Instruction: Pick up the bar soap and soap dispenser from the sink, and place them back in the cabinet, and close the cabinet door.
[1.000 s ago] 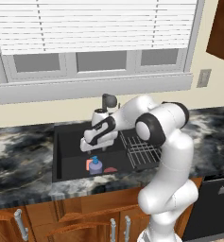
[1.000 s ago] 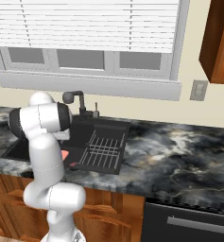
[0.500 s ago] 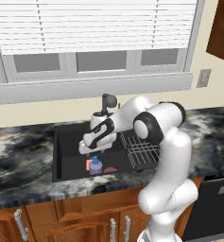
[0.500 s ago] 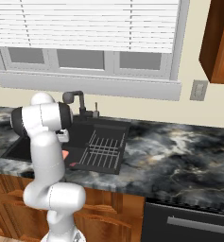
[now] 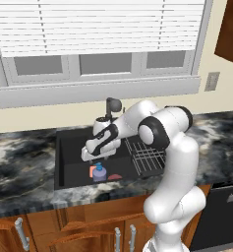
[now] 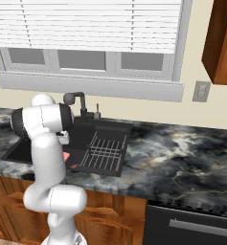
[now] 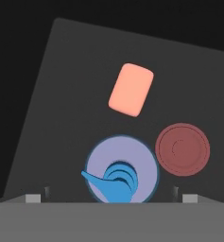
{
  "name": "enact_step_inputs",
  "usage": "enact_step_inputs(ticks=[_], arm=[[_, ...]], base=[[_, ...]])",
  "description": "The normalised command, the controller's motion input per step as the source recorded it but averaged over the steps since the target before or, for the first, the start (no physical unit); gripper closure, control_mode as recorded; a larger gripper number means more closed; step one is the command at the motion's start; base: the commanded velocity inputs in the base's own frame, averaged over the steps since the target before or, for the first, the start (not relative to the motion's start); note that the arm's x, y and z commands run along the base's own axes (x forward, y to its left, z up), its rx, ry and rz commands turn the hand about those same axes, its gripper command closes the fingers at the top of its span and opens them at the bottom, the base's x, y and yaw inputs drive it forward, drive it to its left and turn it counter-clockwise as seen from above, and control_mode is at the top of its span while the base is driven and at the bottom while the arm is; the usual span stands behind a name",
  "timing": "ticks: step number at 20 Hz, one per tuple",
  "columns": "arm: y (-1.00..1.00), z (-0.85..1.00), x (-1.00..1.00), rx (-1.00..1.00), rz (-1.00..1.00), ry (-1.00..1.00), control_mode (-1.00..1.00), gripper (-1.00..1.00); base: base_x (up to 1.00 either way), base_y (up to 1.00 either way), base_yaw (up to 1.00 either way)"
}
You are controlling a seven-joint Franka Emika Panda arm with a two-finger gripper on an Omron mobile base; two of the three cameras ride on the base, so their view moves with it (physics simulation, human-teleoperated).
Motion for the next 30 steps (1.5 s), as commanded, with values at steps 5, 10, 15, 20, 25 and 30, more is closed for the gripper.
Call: enact_step_inputs(ticks=[5,10,15,20,25,30], arm=[[0.00,0.00,-0.10,0.00,0.00,0.00,-1.00,-1.00],[-0.01,0.00,-0.15,0.00,0.00,0.00,-1.00,-1.00],[-0.06,0.00,-0.16,0.00,0.00,0.00,-1.00,-1.00],[-0.10,0.00,-0.13,0.00,0.00,0.00,-1.00,-1.00],[-0.09,0.00,0.00,0.00,0.00,0.00,-1.00,-1.00],[-0.01,-0.01,0.00,0.00,0.00,0.00,-1.00,-1.00]], base=[[0.00,0.00,0.00],[0.00,0.00,0.00],[0.00,0.00,0.00],[0.00,0.00,0.00],[0.00,0.00,0.00],[0.00,0.00,0.00]])
